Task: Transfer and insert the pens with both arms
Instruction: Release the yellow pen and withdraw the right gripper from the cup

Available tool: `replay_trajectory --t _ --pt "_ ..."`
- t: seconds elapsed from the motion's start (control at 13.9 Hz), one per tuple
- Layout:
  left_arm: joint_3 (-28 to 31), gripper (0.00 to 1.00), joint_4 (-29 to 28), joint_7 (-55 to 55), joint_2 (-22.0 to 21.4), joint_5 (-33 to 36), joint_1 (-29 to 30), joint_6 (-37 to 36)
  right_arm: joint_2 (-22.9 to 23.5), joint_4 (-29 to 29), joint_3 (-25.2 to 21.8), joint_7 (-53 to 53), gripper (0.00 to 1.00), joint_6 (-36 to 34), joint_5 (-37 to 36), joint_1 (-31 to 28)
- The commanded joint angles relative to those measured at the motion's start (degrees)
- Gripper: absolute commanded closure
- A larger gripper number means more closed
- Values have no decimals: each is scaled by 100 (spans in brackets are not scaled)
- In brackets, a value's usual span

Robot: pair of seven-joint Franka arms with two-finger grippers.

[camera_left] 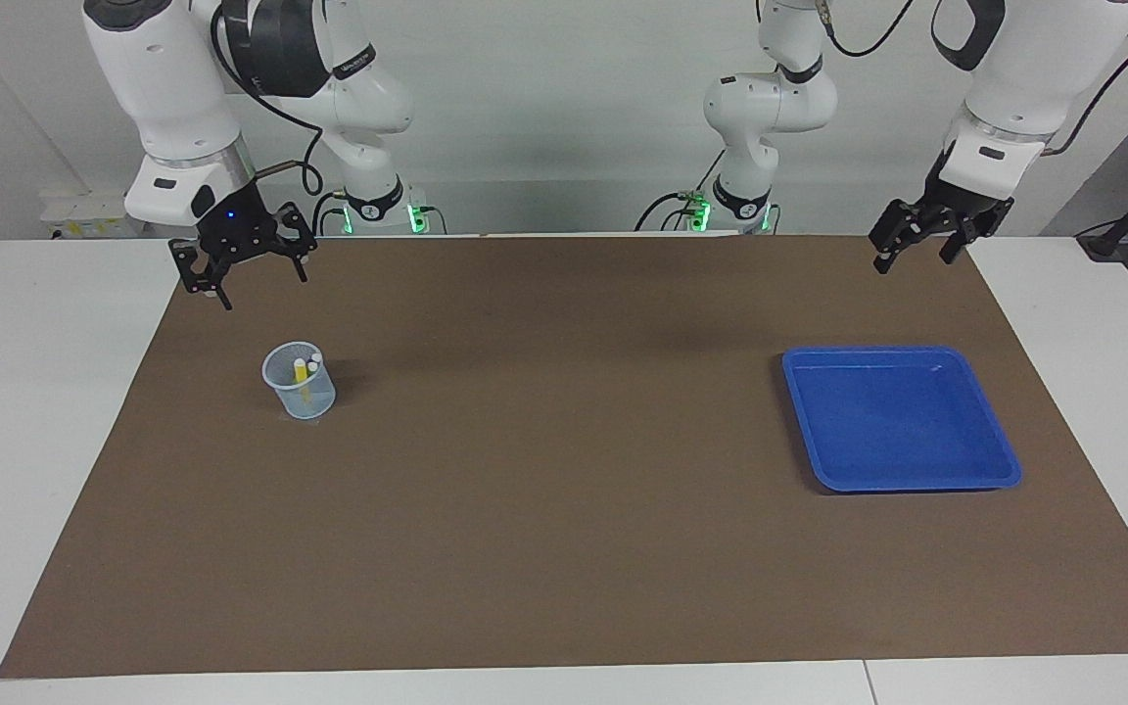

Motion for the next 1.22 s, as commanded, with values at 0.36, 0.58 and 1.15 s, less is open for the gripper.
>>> replay_trajectory --t 0.36,0.58,1.15 --pt "-65 0 254 16 179 -92 61 455 621 974 -1178 759 0 -906 -3 1206" --pt "-65 0 254 16 144 -92 61 139 569 939 -1257 1066 0 -1100 5 1383" --pt "-91 0 210 472 109 -92 218 -38 551 939 -1222 1252 0 -1135 14 1392"
